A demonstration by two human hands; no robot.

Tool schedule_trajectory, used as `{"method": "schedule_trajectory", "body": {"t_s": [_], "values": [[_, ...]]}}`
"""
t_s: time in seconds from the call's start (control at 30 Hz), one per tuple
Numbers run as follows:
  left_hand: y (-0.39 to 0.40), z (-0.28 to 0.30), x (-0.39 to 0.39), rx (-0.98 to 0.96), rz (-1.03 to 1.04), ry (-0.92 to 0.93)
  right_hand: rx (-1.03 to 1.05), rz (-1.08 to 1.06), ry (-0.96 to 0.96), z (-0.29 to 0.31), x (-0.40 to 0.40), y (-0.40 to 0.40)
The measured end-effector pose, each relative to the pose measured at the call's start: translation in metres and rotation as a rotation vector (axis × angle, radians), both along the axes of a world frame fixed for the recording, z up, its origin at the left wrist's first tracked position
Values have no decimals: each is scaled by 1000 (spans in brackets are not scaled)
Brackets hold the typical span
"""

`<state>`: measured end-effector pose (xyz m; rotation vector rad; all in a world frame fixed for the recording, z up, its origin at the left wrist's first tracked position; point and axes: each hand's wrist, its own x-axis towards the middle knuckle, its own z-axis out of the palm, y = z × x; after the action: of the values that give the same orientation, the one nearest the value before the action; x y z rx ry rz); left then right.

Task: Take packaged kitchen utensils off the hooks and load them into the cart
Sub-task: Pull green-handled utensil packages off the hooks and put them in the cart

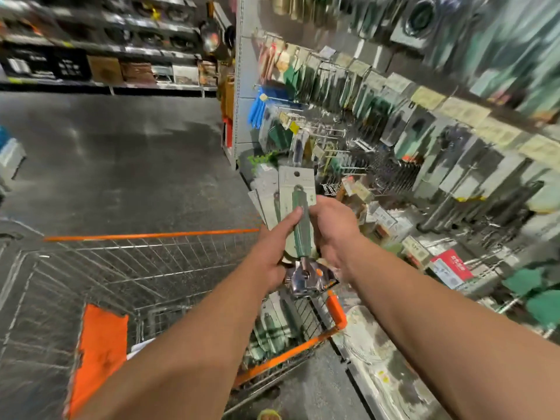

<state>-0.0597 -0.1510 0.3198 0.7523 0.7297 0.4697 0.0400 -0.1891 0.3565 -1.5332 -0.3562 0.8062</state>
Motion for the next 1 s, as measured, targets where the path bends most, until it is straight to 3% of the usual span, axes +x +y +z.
{"method": "schedule_trajectory", "body": {"t_s": [0.13, 0.27, 0.37, 0.73, 1.0], "values": [[-9, 22, 50, 4, 17, -52, -39, -139, -380, 41, 26, -39], [-46, 78, 67, 87, -18, -129, -65, -1, -589, 72, 43, -97], [-68, 101, 87, 162, -77, -213, -216, 31, -819, 85, 50, -147], [-166, 144, 170, 201, -292, -253, -332, -347, -931, 146, 87, -274], [-196, 163, 233, 377, -367, -282, -397, -601, -933, 169, 124, -344]]}}
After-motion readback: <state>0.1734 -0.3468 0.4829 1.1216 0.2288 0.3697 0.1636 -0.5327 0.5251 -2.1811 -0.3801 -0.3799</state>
